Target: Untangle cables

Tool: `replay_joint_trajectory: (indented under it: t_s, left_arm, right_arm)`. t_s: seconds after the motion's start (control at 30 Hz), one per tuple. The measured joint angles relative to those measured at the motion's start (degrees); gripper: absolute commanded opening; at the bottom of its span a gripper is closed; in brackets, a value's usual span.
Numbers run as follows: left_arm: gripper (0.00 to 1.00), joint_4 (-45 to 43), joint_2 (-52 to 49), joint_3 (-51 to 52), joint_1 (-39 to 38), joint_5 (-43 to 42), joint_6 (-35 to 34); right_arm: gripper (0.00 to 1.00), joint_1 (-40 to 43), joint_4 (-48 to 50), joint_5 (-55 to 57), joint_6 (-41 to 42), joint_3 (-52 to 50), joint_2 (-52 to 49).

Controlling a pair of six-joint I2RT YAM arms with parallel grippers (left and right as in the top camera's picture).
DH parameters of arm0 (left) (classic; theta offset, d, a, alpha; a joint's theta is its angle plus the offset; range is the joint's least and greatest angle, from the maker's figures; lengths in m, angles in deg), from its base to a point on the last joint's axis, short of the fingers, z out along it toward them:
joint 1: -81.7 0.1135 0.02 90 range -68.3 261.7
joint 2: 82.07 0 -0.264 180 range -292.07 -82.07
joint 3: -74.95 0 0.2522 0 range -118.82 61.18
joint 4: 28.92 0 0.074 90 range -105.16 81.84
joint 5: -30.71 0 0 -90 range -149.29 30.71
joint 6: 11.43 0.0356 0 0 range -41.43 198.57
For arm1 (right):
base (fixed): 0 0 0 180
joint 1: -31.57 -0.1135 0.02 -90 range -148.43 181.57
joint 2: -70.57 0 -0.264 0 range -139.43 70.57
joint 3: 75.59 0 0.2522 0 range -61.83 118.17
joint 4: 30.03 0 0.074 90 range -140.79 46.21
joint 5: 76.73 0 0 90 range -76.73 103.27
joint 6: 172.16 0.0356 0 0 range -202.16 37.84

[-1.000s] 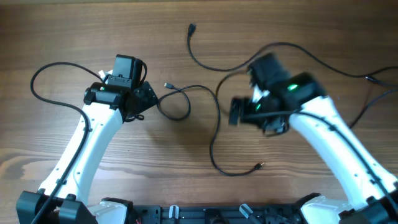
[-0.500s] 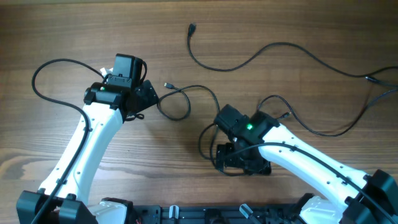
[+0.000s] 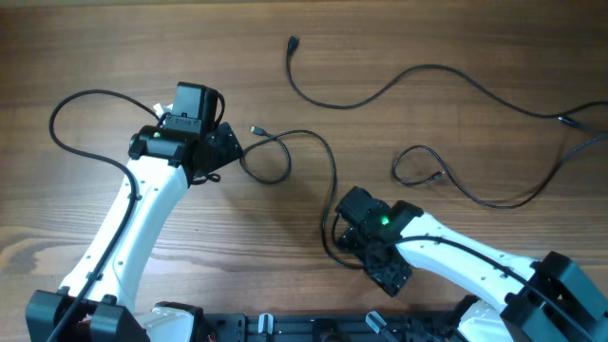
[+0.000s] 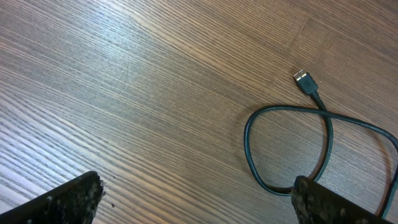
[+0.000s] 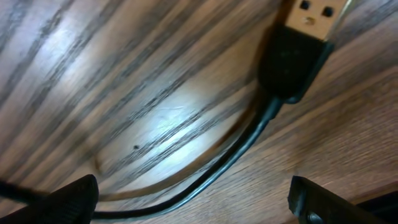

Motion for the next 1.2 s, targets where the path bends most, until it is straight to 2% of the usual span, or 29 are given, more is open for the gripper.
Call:
replay_joint_trajectory:
  t_s: [0.3,0.63,0.9,1.2]
  left_arm:
    - [1.0,-0.7,0.0,0.0,0.0,0.0,0.0]
    - [1.0,-0.8,0.0,0.0,0.0,0.0,0.0]
    - [1.0,-0.8,0.0,0.0,0.0,0.0,0.0]
    - [1.0,-0.3,0.0,0.0,0.0,-1.0,0.0]
  right_arm:
    - [0.99,3.0,1.5,4.8,-3.1,-0.2,0.0]
    - [0.77,3.4,3.3,16.8,-3.5,-0.4,0.0]
    - [0.75,3.4,4.2,16.9,-3.5,-0.8,0.0]
    - [0.31,3.5,4.3,15.8,-4.6,-0.9,0.0]
